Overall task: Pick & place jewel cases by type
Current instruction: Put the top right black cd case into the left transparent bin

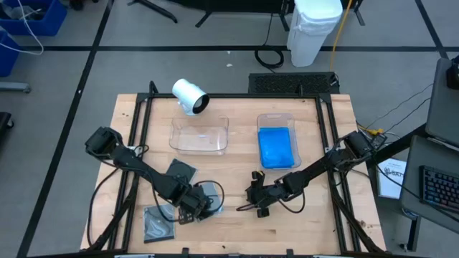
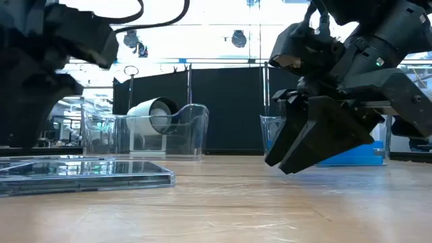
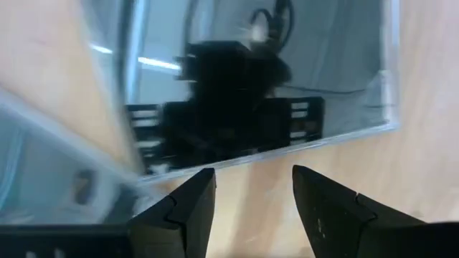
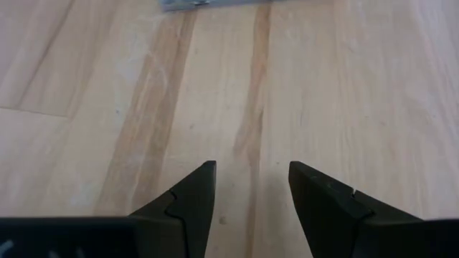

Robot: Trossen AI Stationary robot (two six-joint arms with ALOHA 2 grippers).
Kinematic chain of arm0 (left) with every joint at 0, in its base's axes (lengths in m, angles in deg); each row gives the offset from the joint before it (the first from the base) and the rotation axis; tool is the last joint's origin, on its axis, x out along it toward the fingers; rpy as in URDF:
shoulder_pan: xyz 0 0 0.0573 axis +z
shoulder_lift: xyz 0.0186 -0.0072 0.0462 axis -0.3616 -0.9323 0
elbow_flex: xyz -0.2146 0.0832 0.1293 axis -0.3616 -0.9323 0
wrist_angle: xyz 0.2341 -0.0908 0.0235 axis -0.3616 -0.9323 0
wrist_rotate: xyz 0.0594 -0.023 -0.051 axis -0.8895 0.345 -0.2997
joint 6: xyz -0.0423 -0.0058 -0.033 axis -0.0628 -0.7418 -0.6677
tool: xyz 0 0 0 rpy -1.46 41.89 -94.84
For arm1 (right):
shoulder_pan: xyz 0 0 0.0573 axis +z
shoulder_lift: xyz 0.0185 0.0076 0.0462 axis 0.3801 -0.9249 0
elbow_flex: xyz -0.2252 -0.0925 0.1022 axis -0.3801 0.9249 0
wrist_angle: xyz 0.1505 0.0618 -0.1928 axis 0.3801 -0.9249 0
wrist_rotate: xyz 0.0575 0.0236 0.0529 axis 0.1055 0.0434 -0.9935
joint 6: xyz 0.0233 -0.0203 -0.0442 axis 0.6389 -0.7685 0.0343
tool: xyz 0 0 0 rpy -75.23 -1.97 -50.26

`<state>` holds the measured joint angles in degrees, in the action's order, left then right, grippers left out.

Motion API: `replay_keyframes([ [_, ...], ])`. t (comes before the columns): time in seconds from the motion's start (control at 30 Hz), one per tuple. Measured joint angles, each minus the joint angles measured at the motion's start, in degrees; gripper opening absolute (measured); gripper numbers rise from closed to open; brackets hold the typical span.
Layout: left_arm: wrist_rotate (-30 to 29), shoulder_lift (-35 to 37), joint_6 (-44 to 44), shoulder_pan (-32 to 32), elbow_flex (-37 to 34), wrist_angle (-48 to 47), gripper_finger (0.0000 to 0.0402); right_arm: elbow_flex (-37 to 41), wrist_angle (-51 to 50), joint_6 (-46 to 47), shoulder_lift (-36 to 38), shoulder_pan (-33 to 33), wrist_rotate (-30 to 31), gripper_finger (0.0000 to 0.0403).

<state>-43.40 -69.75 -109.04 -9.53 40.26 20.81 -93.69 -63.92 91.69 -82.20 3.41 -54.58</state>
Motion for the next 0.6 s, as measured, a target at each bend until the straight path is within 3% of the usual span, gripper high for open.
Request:
replay_keyframes([
  [0.17,7.68,-5.45,-1.53,0.31,0.36,-0.61,0.019,0.03,0.55,-0.63,0.02,-0.25,0.0,0.0171],
  [0.3,9.43,-8.3,-1.54,1.69,0.53,-1.39,0.019,0.04,2.66,-1.4,0.02,-0.3,-0.02,0.0171],
  [0.5,8.33,-8.58,-0.17,4.78,0.44,0.05,0.019,0.04,5.22,-3.85,0.02,-1.26,0.08,0.0171],
  [0.6,2.81,-8.39,2.53,5.97,0.54,4.48,0.019,0.02,5.74,-3.84,-0.63,-2.62,0.02,0.0171],
])
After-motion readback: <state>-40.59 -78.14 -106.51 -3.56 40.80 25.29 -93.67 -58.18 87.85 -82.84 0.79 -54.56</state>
